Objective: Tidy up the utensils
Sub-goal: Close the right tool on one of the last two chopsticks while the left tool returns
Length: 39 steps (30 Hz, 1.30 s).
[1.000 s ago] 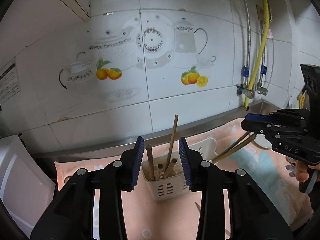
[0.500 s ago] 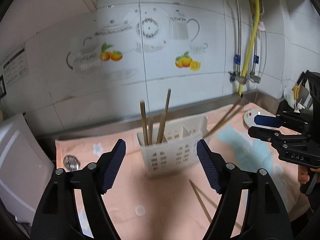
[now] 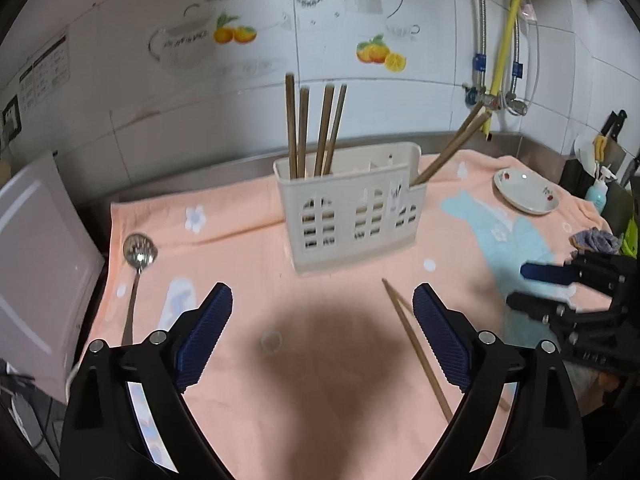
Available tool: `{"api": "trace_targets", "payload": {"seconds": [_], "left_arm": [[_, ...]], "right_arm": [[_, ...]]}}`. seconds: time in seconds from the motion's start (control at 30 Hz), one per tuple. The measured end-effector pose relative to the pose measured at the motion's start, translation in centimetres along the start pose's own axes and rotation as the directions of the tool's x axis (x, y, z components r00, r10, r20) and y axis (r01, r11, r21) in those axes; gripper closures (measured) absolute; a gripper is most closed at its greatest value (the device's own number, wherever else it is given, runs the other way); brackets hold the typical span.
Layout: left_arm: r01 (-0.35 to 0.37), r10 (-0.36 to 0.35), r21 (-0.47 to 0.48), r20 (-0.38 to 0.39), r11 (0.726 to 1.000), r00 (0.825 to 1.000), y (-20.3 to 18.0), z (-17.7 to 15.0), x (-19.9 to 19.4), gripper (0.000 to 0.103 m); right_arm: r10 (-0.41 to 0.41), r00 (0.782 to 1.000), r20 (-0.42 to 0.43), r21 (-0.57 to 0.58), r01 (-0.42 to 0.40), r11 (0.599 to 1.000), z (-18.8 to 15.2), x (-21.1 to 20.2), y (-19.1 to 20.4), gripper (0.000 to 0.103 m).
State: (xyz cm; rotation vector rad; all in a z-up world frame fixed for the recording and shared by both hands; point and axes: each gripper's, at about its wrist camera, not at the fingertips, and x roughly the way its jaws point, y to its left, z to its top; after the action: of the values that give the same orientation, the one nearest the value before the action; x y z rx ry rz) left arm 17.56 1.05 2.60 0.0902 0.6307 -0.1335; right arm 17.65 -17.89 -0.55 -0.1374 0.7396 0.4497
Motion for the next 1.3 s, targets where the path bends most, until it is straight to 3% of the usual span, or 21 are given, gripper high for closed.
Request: {"api": "trace_targets", "payload": {"seconds": [0.43,0.73,1.3], "left_arm": [[-0.01,0.005,-0.068,-0.066,0.998,0.998,0.4,-3.5,0.7,0.005],[-0.025,0.015,-0.094,-0.106,0.995,0.994,0.9,-5.0,1.3,0.005],[-0.016,-0.004,-0.123,-0.155,0.992,0.988,0.9,-7.1,1.9,0.005]], "right_arm": [[0.024,0.996,-0.087,0.036,-0.021,0.999,-4.3,2.0,1.3,0.068],[0.046,0.992,-0.116,0.072,-0.037,0.997,-5.5,3.0,1.7,0.077],[0.059,0.986,-0.153,0.112,-0.043,0.993,-6.9,4.2,1.9,0.084]]}}
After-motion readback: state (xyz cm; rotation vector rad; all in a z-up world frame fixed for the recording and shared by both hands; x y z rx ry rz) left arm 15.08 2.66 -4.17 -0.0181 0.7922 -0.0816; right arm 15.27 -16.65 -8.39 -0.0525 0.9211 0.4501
